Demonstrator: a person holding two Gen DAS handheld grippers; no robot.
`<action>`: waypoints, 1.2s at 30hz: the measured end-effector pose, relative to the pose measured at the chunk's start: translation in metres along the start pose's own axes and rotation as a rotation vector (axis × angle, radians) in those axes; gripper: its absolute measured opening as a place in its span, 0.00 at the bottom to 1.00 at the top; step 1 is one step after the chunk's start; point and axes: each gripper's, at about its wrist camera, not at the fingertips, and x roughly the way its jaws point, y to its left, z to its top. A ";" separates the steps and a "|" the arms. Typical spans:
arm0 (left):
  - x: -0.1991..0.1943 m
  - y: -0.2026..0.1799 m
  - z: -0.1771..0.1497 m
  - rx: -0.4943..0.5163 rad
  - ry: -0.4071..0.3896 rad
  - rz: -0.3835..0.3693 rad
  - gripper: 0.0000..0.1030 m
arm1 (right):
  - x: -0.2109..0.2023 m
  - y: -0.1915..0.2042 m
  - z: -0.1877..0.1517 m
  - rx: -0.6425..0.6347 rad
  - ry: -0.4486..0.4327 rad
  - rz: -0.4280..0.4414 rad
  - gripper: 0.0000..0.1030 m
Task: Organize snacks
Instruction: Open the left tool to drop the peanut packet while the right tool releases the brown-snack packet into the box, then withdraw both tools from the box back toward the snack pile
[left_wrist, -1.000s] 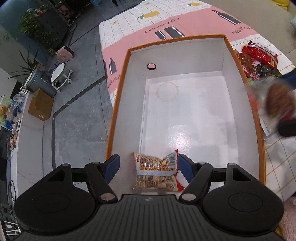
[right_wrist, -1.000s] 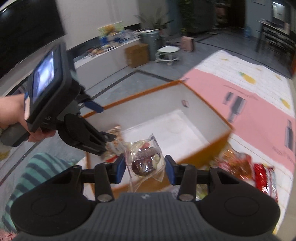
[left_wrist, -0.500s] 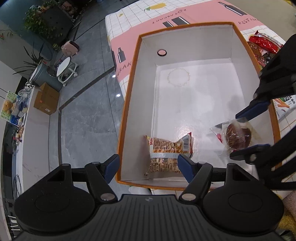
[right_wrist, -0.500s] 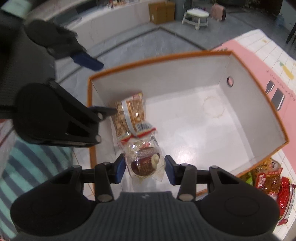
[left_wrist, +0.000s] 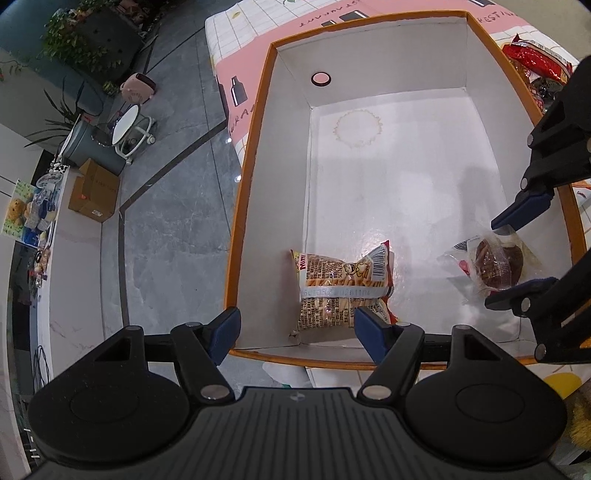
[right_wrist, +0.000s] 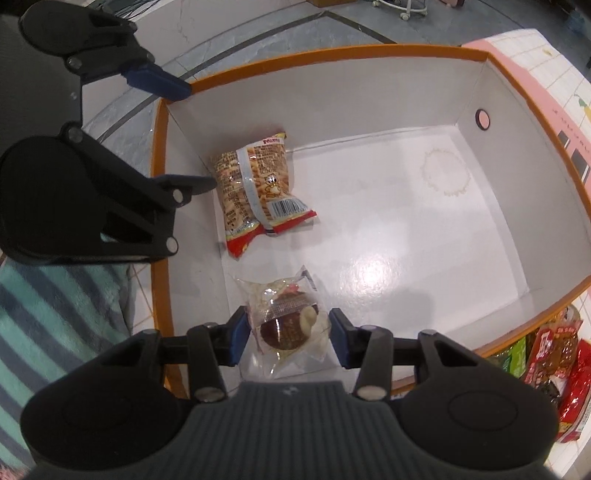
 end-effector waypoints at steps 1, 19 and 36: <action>0.000 0.000 0.000 -0.003 0.001 0.000 0.80 | 0.000 0.001 0.000 -0.006 -0.003 -0.005 0.43; -0.048 -0.003 -0.002 -0.116 -0.117 0.032 0.80 | -0.072 -0.004 -0.032 0.038 -0.277 -0.067 0.60; -0.130 -0.065 0.003 -0.358 -0.384 -0.157 0.79 | -0.143 -0.041 -0.153 0.330 -0.531 -0.314 0.61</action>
